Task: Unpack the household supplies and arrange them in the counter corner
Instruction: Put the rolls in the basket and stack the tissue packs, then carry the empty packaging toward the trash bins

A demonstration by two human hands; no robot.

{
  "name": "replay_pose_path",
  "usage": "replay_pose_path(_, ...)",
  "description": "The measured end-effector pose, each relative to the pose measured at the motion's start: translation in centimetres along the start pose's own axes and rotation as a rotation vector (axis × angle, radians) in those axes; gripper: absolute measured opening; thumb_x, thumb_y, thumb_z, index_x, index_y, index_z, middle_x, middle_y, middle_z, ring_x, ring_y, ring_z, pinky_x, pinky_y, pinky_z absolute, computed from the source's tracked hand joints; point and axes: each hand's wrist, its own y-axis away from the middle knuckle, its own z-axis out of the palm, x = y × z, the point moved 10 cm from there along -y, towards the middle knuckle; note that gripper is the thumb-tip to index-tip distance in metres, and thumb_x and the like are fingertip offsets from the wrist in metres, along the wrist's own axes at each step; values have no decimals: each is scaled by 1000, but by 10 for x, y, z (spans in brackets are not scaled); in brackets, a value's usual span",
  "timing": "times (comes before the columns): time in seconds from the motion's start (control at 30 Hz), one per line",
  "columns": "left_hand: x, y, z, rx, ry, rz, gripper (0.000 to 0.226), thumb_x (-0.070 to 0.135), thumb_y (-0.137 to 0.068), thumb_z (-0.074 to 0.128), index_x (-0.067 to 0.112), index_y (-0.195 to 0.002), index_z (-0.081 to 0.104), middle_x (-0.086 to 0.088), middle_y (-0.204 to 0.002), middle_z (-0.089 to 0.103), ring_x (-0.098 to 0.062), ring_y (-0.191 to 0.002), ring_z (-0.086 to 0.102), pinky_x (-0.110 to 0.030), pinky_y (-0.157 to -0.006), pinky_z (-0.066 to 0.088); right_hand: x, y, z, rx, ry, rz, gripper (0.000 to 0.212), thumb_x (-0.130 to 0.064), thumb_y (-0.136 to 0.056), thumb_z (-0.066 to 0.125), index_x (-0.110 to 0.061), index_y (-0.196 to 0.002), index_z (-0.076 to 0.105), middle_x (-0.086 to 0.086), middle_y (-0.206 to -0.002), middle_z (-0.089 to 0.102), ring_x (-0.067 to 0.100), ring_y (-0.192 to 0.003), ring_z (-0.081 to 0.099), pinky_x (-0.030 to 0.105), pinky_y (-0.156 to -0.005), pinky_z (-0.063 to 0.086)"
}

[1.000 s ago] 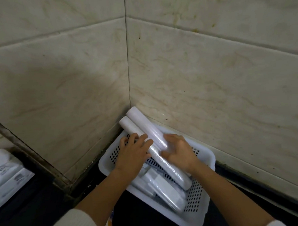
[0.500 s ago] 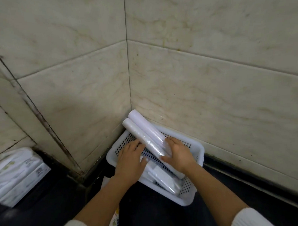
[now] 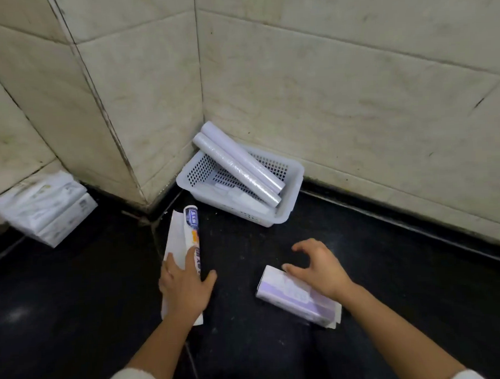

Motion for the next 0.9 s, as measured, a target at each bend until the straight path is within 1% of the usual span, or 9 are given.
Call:
replay_pose_path(0.07,-12,13,10,-55,-94,-27,83,58,-80,58,42,-147,11,-18,-157,3,-41,-142,6,-59,-112,18,12,20,23,-126,110,45,73,-64,-73,65,-25,-132,51,-6,-128,52,15,-122,45,33,-100,40)
replay_pose_path(0.13,-19,23,15,-92,-114,-48,84,54,-82,58,47,-147,5,-11,-158,3,-40,-142,6,-62,-111,18,25,39,42,-226,250,114,86,-66,-68,64,-28,-141,40,-6,-136,45,19,-128,38,42,-104,34)
replay_pose_path(0.2,-22,29,15,-104,-90,-46,79,44,-86,56,49,-146,4,-1,-155,15,-35,-139,14,-64,-109,22,34,53,54,-276,324,166,92,-60,-67,66,-31,-145,28,-3,-138,43,22,-128,37,46,-103,32)
replay_pose_path(0.27,-21,35,13,-101,-85,-6,72,35,-89,51,45,-147,9,4,-148,30,-29,-133,23,-63,-105,28,36,63,60,-268,353,170,88,-50,-71,66,-31,-145,22,1,-136,45,25,-125,41,46,-99,33)
replay_pose_path(0.4,-21,46,7,-89,40,58,63,22,-90,49,35,-146,24,2,-138,44,-24,-124,31,-54,-94,39,25,69,61,-231,340,178,79,-43,-74,65,-28,-140,25,3,-126,50,26,-117,46,44,-95,35)
replay_pose_path(0.57,-20,69,-14,-4,327,108,63,8,-88,55,26,-145,35,-8,-136,49,-25,-119,42,-43,-96,46,-5,65,57,-199,224,133,79,-48,-71,67,-27,-137,28,3,-120,54,25,-107,53,41,-90,46)
replay_pose_path(0.7,-25,104,-35,99,397,95,65,8,-85,57,31,-143,37,-7,-131,50,-19,-109,47,-30,-86,44,-38,60,51,-193,177,11,84,-49,-71,69,-26,-140,26,4,-122,54,23,-103,56,39,-83,50)
replay_pose_path(0.83,-37,157,-57,266,405,64,67,5,-83,56,31,-143,38,-1,-133,52,-11,-105,42,-28,-87,43,-67,74,52,-206,113,-135,88,-51,-73,70,-23,-143,25,6,-126,53,23,-107,56,35,-80,49)
replay_pose_path(0.9,-47,198,-56,361,402,6,68,4,-81,54,30,-142,39,0,-131,54,-11,-102,42,-28,-83,42,-78,93,60,-240,66,-232,81,-51,-72,70,-22,-138,33,3,-125,54,22,-106,57,36,-82,50)
